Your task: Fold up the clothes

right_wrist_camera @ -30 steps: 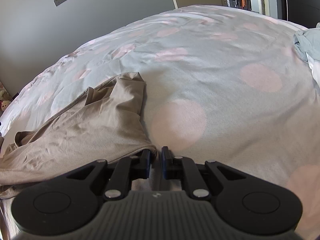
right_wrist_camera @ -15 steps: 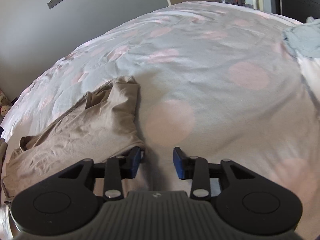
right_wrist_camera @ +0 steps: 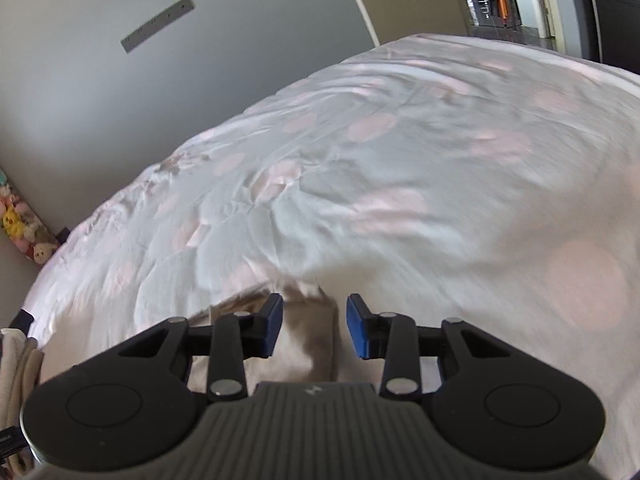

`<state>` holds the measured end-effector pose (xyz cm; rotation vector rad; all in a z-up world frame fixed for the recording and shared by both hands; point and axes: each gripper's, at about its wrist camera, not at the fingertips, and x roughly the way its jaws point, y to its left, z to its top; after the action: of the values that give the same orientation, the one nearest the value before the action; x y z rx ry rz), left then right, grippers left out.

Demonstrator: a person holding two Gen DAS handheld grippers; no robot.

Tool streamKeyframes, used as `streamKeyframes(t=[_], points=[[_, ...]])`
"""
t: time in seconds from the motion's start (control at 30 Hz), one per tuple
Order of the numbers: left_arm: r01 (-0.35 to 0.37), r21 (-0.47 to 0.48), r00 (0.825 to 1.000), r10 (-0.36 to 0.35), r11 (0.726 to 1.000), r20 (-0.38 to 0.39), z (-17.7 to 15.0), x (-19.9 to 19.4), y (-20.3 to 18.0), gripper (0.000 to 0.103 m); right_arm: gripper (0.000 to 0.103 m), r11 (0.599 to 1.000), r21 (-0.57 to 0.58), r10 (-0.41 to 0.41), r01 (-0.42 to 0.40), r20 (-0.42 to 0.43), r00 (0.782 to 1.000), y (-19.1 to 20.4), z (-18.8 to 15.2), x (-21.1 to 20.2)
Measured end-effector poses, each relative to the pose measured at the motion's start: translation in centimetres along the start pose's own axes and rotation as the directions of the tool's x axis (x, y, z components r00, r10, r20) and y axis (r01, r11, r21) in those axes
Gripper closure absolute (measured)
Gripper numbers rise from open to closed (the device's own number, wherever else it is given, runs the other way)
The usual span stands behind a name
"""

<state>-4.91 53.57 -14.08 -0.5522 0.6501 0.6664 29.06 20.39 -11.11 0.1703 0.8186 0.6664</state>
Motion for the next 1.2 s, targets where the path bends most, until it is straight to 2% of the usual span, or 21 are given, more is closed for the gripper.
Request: streamKeyframes(t=[0.13,0.17,0.2,0.23,0.33,0.5,0.57,0.73,0.83,0.93,1.0,1.03,1.07,1.1,1.17,1.2], points=[[0.003,-0.022,1.0,-0.003,1.0,0.006,0.2,0.4,0.7,0.063,0.064,0.997,-0.069,0.021,-0.026,-0.073,0.997,1.0,1.6,3.7],[0.001,-0.026,1.0,-0.001,1.0,0.009,0.2,0.5,0.8,0.063,0.067,0.996,-0.079,0.027,-0.035,-0.097,0.995,1.1,1.6,4.5],[0.0,-0.027,1.0,0.0,1.0,0.011,0.2,0.4,0.9,0.063,0.073,0.996,-0.088,0.018,-0.028,-0.117,0.993,1.1,1.6,5.2],[-0.001,-0.029,1.0,0.002,1.0,0.014,0.2,0.4,0.9,0.063,0.1,0.995,-0.1,0.002,-0.014,-0.124,0.992,1.1,1.5,5.8],[-0.009,-0.027,1.0,0.01,1.0,0.024,0.3,0.4,1.1,0.063,0.101,0.992,-0.118,-0.044,0.032,-0.101,0.994,0.6,1.6,6.9],[-0.02,-0.012,0.999,0.021,1.0,0.043,0.4,-0.1,1.0,0.063,0.103,0.994,-0.079,-0.083,0.077,-0.078,0.993,-0.6,2.7,7.4],[-0.021,-0.004,0.998,0.021,1.0,0.051,0.6,-0.5,0.8,0.063,0.095,0.992,-0.084,-0.099,0.094,-0.055,0.994,-0.9,2.9,6.4],[0.03,0.047,0.998,-0.033,0.998,0.062,0.8,-1.9,-0.7,0.064,0.094,0.997,-0.081,-0.011,0.006,-0.061,0.998,-0.2,1.3,2.1],[0.064,0.1,0.997,-0.068,0.993,0.033,0.1,-2.5,-1.9,0.07,0.094,0.993,-0.099,0.064,-0.07,-0.062,0.996,1.2,-1.2,-0.8],[0.04,0.176,0.999,-0.037,0.984,-0.021,-1.5,-2.3,-3.0,0.07,0.094,0.989,-0.094,0.104,-0.112,-0.083,0.991,2.1,-4.3,-2.4],[-0.027,0.226,0.997,0.043,0.974,-0.07,-2.6,-1.5,-3.0,0.07,0.094,0.993,-0.083,0.072,-0.082,-0.119,0.99,1.9,-5.9,-2.2],[-0.062,0.236,0.994,0.082,0.97,-0.078,-3.0,-1.1,-2.6,0.07,0.098,0.995,-0.072,0.057,-0.067,-0.129,0.99,1.7,-6.6,-2.3],[-0.069,0.22,0.994,0.087,0.973,-0.073,-3.0,-1.2,-2.2,0.069,0.103,0.997,-0.051,0.044,-0.05,-0.125,0.991,1.2,-7.0,-2.6],[-0.06,0.187,0.995,0.074,0.981,-0.066,-2.8,-1.6,-1.8,0.069,0.103,0.999,-0.031,0.03,-0.034,-0.123,0.992,0.8,-7.4,-2.9],[-0.07,0.168,0.997,0.076,0.983,-0.029,-2.4,-2.5,-1.6,0.069,0.093,1.0,-0.02,0.004,-0.006,-0.102,0.995,0.6,-8.0,-4.5],[-0.081,0.167,0.996,0.084,0.983,-0.011,-2.3,-3.0,-1.5,0.069,0.091,1.0,-0.021,-0.008,0.006,-0.088,0.996,0.6,-8.2,-5.5]])
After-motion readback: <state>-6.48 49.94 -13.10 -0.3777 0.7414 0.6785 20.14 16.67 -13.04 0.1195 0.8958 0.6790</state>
